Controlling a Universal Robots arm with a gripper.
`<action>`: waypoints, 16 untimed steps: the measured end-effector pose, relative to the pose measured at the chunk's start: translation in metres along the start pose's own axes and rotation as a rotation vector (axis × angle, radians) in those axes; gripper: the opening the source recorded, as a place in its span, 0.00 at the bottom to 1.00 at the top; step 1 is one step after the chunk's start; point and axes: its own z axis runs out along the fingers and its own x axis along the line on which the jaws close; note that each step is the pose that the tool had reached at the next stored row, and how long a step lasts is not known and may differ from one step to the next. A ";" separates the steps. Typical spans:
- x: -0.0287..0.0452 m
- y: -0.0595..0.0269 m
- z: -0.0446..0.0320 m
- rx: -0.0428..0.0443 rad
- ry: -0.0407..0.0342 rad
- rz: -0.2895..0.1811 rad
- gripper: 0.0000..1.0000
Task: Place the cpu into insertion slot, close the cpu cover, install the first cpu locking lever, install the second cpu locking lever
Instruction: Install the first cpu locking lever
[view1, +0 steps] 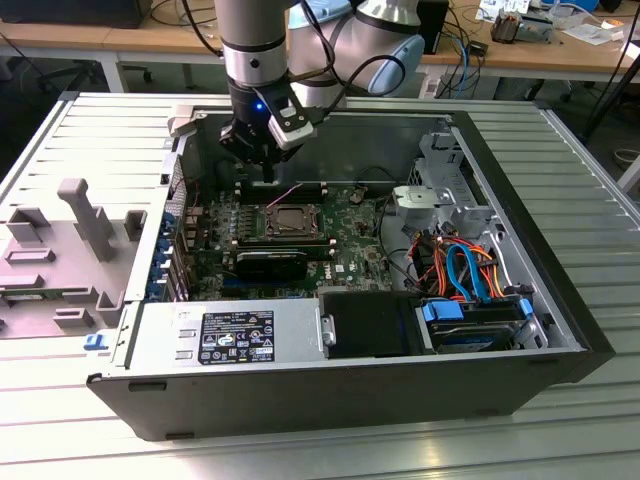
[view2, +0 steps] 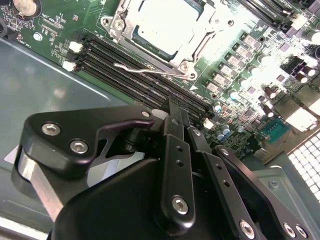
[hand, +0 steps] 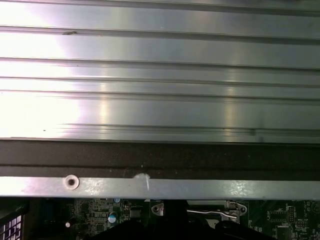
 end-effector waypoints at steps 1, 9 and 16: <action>-0.0001 0.0000 0.0001 0.0000 0.0000 0.000 0.11; -0.0013 -0.0001 0.0007 0.0000 0.0001 0.000 0.11; -0.0031 -0.0001 0.0018 0.0000 0.0001 0.000 0.11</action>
